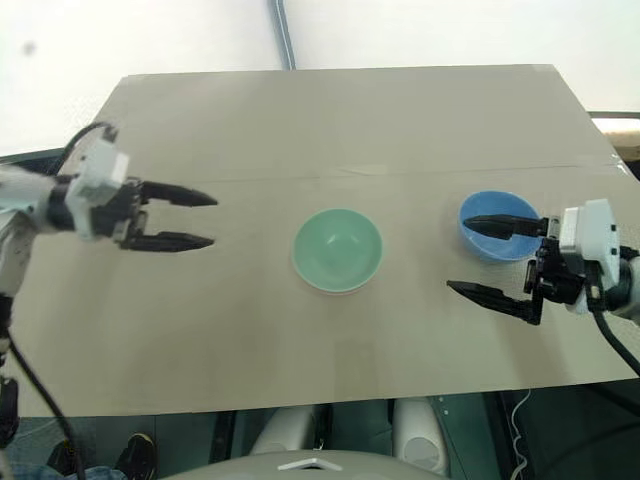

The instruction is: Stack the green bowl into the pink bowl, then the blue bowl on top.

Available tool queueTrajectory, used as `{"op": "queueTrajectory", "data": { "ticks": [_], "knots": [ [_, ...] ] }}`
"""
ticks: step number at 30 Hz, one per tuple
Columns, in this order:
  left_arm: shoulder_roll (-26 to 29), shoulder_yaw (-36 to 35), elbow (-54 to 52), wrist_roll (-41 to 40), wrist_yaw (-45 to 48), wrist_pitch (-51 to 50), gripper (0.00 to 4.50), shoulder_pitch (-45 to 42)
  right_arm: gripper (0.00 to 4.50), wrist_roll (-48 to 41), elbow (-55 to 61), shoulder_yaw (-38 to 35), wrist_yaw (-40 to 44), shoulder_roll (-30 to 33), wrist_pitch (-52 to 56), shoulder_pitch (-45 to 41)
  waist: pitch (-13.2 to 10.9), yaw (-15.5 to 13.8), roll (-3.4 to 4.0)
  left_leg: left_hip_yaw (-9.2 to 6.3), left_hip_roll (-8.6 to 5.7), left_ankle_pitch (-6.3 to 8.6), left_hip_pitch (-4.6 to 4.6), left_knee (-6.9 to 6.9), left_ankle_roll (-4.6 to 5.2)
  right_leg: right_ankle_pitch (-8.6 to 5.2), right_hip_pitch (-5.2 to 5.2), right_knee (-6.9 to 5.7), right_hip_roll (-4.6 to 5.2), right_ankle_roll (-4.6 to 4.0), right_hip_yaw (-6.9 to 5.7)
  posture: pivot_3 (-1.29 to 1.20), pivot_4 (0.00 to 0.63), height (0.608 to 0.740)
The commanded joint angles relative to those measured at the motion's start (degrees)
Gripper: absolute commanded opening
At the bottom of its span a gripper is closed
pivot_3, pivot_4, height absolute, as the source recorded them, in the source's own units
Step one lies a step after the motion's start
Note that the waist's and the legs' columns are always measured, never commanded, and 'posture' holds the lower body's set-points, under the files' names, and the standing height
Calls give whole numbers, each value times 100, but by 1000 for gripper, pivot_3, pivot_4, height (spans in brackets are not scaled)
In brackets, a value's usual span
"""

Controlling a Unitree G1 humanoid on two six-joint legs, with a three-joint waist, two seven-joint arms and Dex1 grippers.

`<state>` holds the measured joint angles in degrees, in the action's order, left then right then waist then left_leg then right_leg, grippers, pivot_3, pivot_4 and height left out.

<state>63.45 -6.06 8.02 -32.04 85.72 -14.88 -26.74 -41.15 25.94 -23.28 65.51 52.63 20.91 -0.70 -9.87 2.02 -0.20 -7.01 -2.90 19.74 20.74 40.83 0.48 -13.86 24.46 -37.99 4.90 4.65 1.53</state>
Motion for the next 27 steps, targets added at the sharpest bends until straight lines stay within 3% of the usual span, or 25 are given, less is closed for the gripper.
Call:
{"op": "queueTrajectory", "data": {
  "ticks": [1, 9, 18, 21, 27],
  "knots": [
    [198, -965, -303, -202, -202, -181, 3298, 576, 4500, 718, -412, 290, -284, 205, -168, -351, 0, -8, 0, 1, 0, 0, 0, 0, 0, 0, 0, 0, 1, 0, 0, 0, 150, 740],
    [121, -1940, -1111, -629, -390, -783, 3298, 1457, 4500, 1663, -1181, 1294, -593, 827, 738, -1050, -1, -81, 2, 6, 1, 0, 9, -19, -1, 0, 17, 5, 6, -1, 3, 0, 150, 740],
    [105, -2048, -1288, -734, -437, -901, 3298, 1496, 4500, 2329, -1345, 2077, -846, 1489, 2284, -1213, -2, -103, 3, 21, 1, 0, 11, -47, -1, -1, 32, 19, 8, -2, 13, 0, 150, 740],
    [86, -2000, -1260, -771, -414, -900, 3349, 1421, 3757, 2618, -1367, 2256, -1096, 1503, 2473, -1272, -2, -102, 3, 23, 1, 0, 11, -48, -1, -1, 32, 19, 8, -2, 14, 0, 150, 740],
    [47, -1799, -1076, -720, -312, -849, 3349, 1145, 702, 2865, -1231, 2277, -1190, 1495, 2323, -1153, 1, -104, 4, 25, 0, 0, 11, -48, -1, -1, 33, 19, 8, -2, 15, 0, 150, 740]
  ]
}}
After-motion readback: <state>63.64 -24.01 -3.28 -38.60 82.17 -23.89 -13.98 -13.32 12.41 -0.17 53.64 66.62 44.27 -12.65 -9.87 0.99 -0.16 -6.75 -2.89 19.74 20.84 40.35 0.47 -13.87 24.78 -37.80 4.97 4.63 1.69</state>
